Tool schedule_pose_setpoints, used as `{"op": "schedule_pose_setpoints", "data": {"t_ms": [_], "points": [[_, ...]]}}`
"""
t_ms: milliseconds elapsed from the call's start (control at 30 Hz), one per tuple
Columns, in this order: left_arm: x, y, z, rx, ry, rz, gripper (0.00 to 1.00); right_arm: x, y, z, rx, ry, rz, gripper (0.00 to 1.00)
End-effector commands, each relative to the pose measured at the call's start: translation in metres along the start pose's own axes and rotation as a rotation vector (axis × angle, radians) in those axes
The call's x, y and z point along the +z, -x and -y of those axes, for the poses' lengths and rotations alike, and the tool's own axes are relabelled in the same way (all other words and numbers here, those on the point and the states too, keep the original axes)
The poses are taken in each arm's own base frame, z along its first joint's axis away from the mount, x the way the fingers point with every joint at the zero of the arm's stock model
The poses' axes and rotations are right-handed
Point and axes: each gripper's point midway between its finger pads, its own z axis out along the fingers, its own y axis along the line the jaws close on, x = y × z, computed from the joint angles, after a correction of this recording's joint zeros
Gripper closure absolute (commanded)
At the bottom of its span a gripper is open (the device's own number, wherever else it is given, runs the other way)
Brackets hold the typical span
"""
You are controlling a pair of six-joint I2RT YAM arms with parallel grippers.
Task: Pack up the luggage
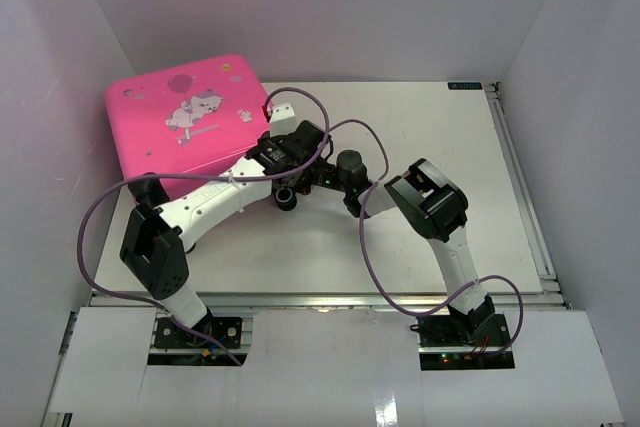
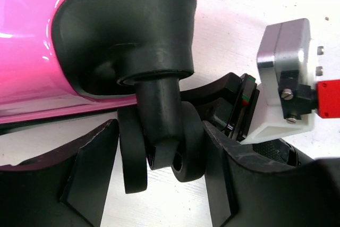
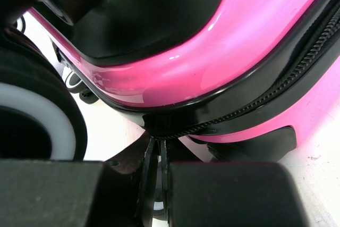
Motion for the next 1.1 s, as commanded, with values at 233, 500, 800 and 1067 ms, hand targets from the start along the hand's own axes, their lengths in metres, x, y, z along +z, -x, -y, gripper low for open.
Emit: {"op": "schedule_pose_setpoints", "data": {"t_ms": [233,500,800,1067], "points": [[-0.010,-0.010,-0.026,0.030,0.009,-0.029,1.00,-0.011,-0.032,0.018,0.040,-0.066,-0.085,0.92],[-0.048,-0.006,-0.069,0.003,0.002,-0.024,1.00,-0.036,-0.057,0.040,0.062,-0.244,-0.175,0.92],[-0.082,-0.019,-0.126,-0.024,0.020,-0.028,1.00,-0.063,-0.029,0.032,0.023,-0.348,-0.143,0.92],[-0.098,-0.018,-0.145,-0.012,0.017,-0.026,1.00,-0.067,-0.019,0.062,0.035,-0.441,-0.179,0.92]]}}
